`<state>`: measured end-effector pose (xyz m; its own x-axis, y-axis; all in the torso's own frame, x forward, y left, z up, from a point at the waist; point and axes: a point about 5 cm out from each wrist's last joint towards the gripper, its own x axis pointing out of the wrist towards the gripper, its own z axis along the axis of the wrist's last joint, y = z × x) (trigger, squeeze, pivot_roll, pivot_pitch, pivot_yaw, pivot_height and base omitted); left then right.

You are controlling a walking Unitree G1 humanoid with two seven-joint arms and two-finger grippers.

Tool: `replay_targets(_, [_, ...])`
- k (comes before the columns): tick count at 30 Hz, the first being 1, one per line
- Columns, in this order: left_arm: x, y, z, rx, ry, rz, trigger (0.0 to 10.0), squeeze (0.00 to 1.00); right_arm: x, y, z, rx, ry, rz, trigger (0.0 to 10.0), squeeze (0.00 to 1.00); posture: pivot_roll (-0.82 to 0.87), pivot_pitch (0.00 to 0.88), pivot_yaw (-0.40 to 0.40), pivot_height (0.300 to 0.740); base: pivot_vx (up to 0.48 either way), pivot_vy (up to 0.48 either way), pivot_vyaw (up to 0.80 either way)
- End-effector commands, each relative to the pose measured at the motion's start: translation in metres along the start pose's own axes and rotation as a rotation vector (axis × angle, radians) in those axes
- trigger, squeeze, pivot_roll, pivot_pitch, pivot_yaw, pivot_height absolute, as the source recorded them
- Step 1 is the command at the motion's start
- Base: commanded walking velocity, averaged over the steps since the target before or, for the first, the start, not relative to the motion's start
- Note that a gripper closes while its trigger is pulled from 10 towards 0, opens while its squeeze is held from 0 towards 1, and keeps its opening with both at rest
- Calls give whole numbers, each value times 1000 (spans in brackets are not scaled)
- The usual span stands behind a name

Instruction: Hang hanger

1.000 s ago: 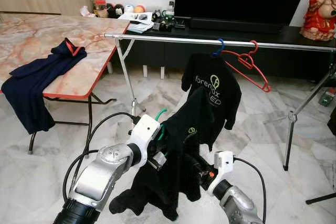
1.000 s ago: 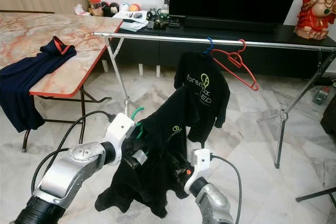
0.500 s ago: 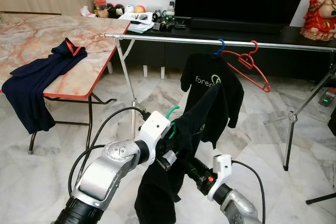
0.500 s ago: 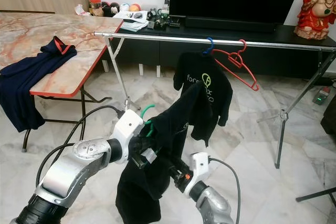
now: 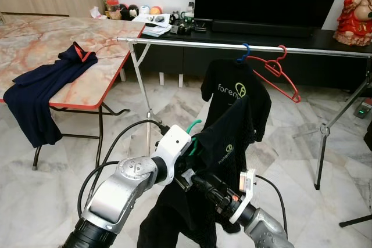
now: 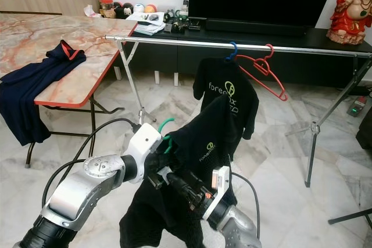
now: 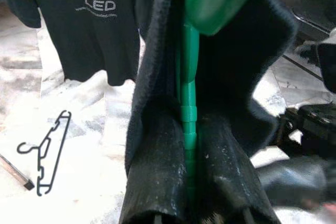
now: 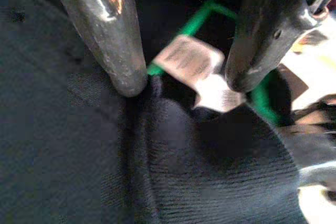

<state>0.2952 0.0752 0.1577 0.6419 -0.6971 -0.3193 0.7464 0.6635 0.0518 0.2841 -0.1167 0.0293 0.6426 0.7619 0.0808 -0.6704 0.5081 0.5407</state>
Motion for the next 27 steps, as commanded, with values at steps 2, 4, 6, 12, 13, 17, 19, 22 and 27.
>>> replay_targets(2, [1,-7,8,18,-30,-25,10000,0,4,-8,14,-102,-28,-137,10000,0,150,11,-35,740,0,0,0])
replay_targets(4, [1,-8,7,18,-29,-30,10000,0,5,-12,19,-128,-48,-194,10000,0,152,11,-36,740,0,0,0])
replay_targets(6, [1,-9,8,17,-30,-30,10000,0,6,-12,21,-127,-60,-206,10000,0,155,11,-36,740,0,0,0])
replay_targets(12, [1,-9,7,16,-28,-30,10000,0,9,-11,22,-121,-81,-211,10000,0,155,10,-38,740,0,0,0])
replay_targets(13, [1,-9,7,14,-27,-30,10000,0,9,-12,23,-136,-80,-236,10000,0,154,10,-38,740,0,0,0])
replay_targets(17, [1,-10,7,15,-26,-31,10000,0,6,-17,25,-166,-81,-306,10000,0,154,10,-38,740,0,0,0])
replay_targets(19, [2,-10,6,13,-26,-32,10000,0,-3,-29,35,-227,-98,-482,10000,0,152,10,-39,740,0,0,0])
replay_targets(22, [2,-11,5,13,-23,-32,10000,0,-8,-35,42,-242,-127,-559,10000,0,152,9,-39,740,0,0,0])
replay_targets(27, [2,-11,2,20,-7,-25,10000,0,-6,-35,52,-236,-188,-553,10000,0,151,9,-39,740,0,0,0])
